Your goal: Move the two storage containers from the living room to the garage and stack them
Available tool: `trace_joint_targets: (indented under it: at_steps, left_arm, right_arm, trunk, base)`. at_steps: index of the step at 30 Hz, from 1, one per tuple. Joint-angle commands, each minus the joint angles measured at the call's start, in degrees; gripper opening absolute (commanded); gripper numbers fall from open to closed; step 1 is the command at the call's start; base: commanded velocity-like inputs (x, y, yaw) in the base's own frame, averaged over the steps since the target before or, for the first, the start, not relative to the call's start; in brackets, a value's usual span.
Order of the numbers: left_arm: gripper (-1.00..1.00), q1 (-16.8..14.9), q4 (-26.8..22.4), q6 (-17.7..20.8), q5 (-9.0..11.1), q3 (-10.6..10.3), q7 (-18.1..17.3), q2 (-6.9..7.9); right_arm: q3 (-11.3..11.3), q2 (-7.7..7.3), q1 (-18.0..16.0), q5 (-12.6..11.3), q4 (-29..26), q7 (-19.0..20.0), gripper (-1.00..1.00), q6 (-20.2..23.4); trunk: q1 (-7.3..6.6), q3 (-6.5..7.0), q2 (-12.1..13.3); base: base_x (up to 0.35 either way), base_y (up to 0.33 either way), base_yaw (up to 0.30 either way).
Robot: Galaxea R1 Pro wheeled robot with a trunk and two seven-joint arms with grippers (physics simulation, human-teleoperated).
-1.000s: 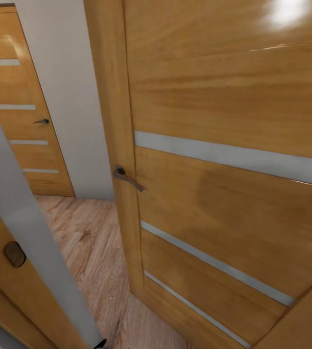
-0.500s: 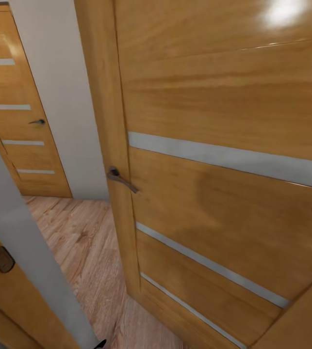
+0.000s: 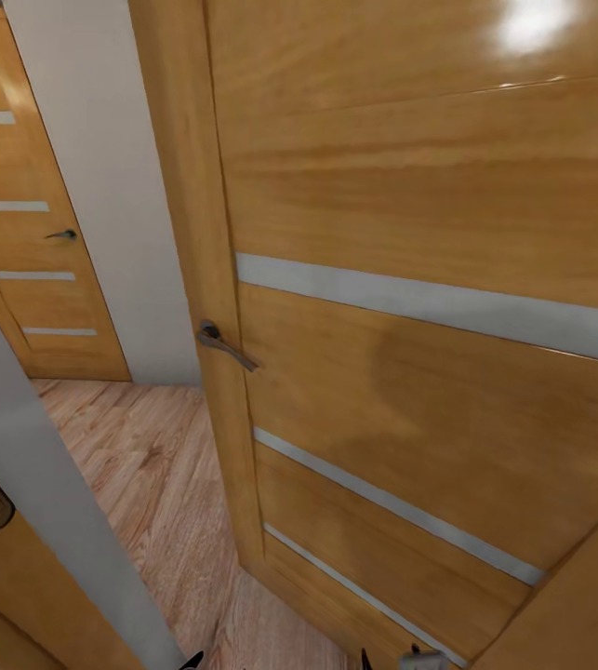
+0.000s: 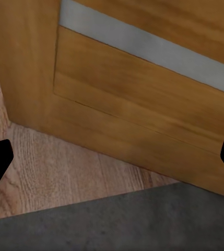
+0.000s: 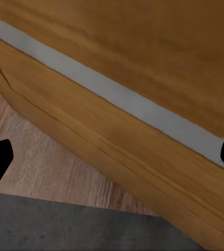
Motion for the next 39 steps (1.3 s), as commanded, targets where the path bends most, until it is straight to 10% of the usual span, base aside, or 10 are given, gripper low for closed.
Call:
trace_joint_targets:
  at_steps: [1, 39]
  left_arm:
    - [1.0, -0.05, 0.07, -0.08, 0.63, -0.21, -0.44, -0.01]
    - [1.0, -0.05, 0.04, 0.01, 2.2, -0.14, -0.44, -0.03]
  right_arm:
    - [0.33, -0.03, -0.05, -0.08, -0.22, -0.39, 1.0, -0.15]
    - [2.67, -0.1, -0.06, 0.09, 1.73, 0.79, 1.0, -0.09]
  trunk:
    - [0.0, -0.05, -0.03]
    - [0.0, -0.05, -0.03]
  base:
    - [0.0, 0.0, -0.002]
    - [0.0, 0.0, 0.0]
